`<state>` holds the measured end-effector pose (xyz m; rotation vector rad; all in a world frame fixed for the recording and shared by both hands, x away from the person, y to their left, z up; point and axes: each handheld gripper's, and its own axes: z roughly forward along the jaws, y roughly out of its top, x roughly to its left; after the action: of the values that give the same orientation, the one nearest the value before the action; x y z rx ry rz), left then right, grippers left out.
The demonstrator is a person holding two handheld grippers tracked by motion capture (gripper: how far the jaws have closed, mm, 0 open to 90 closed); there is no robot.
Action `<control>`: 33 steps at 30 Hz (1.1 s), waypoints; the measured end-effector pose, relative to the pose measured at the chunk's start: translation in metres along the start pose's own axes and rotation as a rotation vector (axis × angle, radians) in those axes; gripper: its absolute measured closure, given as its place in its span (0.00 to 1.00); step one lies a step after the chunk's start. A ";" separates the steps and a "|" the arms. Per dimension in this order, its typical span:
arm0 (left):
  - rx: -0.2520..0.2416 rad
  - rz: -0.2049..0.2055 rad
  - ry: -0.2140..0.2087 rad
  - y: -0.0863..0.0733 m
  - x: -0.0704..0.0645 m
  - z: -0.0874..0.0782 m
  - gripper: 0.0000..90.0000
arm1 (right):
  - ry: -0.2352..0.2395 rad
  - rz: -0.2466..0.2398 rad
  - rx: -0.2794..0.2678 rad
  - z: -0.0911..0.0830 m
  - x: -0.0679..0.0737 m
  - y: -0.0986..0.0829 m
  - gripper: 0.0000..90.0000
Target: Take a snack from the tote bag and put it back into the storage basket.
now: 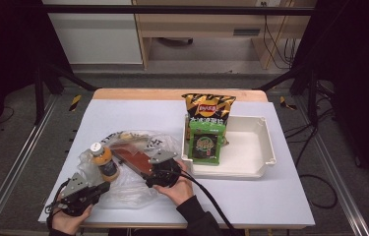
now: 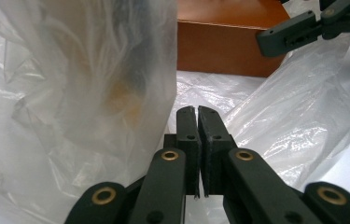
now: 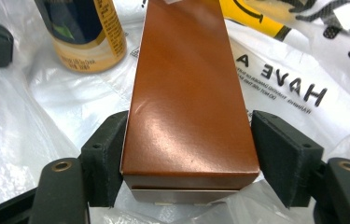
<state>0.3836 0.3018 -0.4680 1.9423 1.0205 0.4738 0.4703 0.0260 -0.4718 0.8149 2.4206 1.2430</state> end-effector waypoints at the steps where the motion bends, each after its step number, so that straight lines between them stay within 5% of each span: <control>1: 0.000 0.000 0.000 0.000 0.000 0.000 0.97 | -0.009 -0.019 -0.006 0.000 0.001 0.000 0.33; 6: 0.000 0.000 0.000 0.000 0.000 0.000 0.97 | -0.043 -0.076 -0.032 -0.002 0.005 0.000 0.30; 12: 0.001 0.000 0.000 0.000 0.000 0.000 0.97 | -0.032 -0.083 -0.049 -0.002 0.008 0.000 0.41; 26: 0.000 0.000 -0.002 0.000 0.000 0.000 0.97 | 0.035 0.159 -0.047 -0.006 -0.014 0.003 0.42; 33: 0.000 -0.001 -0.002 0.000 0.000 0.000 0.97 | 0.111 0.342 -0.040 -0.010 -0.023 0.002 0.43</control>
<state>0.3839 0.3018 -0.4684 1.9418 1.0204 0.4708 0.4849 0.0067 -0.4641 1.2166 2.4013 1.4875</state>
